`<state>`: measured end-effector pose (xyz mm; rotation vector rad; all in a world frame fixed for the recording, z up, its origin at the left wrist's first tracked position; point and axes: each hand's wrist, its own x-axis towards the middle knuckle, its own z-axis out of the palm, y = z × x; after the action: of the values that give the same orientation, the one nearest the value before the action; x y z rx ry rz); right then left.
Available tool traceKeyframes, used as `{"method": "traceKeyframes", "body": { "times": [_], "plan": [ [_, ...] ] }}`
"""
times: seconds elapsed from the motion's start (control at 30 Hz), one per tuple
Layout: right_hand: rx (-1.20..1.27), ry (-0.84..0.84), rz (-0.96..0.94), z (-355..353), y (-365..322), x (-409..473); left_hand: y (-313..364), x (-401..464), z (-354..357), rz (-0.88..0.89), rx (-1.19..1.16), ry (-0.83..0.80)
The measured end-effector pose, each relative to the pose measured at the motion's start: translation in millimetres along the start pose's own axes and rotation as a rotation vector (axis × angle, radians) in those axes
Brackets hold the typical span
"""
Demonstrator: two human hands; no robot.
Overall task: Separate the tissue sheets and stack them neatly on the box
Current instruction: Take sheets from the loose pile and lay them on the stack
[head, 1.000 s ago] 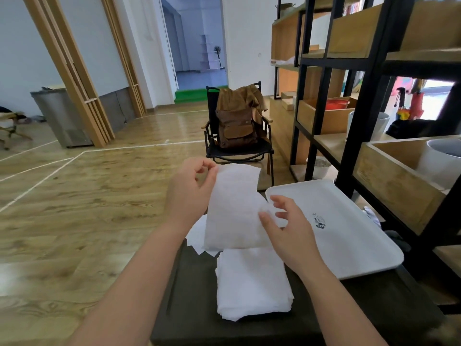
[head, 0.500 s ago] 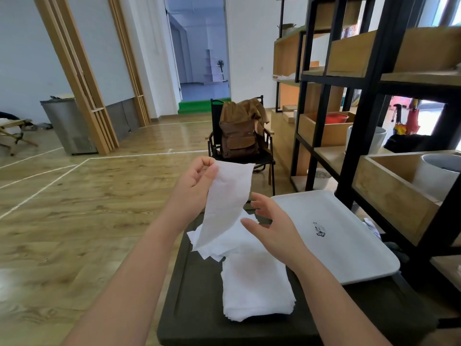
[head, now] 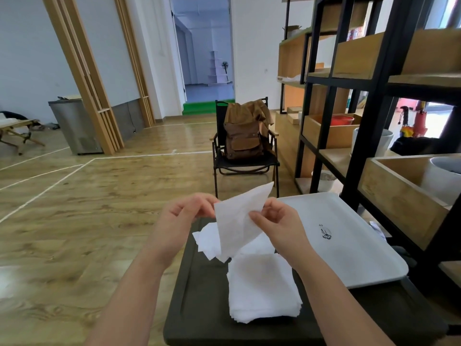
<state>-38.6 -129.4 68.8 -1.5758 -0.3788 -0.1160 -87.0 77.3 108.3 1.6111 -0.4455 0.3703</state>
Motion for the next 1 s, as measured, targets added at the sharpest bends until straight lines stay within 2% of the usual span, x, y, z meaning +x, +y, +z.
{"method": "traceKeyframes", "body": {
  "times": [0.1, 0.13, 0.23, 0.33, 0.4, 0.47, 0.57, 0.67, 1.0],
  "plan": [
    [-0.092, 0.042, -0.103, -4.4, -4.6, -1.1, -19.4, -12.6, 2.1, -0.089, 0.06, 0.134],
    [-0.112, 0.05, -0.12, -6.4, -5.6, -1.0, -25.5, -16.3, 3.8, -0.121, 0.104, 0.1],
    [-0.109, 0.069, -0.125, -11.2, -7.4, -1.2, -42.9, -25.3, 10.2, -0.205, 0.185, -0.135],
    [-0.09, 0.058, -0.146, -15.9, -9.6, -2.8, -53.0, -26.2, 22.8, -0.258, 0.288, -0.207],
    [-0.098, 0.066, -0.167, -19.6, -11.2, -4.6, -56.9, -22.6, 33.9, -0.237, 0.405, -0.176],
    [-0.117, 0.073, -0.176, -23.4, -11.6, -6.3, -60.8, -16.6, 42.1, -0.172, 0.47, -0.073],
    [-0.127, 0.092, -0.183, -29.0, -11.5, -11.1, -62.1, -8.4, 46.3, -0.178, 0.336, 0.032],
    [-0.173, 0.124, -0.219, -35.5, -11.2, -15.5, -56.7, -5.4, 51.8, -0.227, 0.193, -0.009],
    [-0.359, 0.218, -0.419, -46.0, -4.3, -18.9, -53.9, -6.1, 64.9, -0.297, 0.089, -0.003]
  ]
}}
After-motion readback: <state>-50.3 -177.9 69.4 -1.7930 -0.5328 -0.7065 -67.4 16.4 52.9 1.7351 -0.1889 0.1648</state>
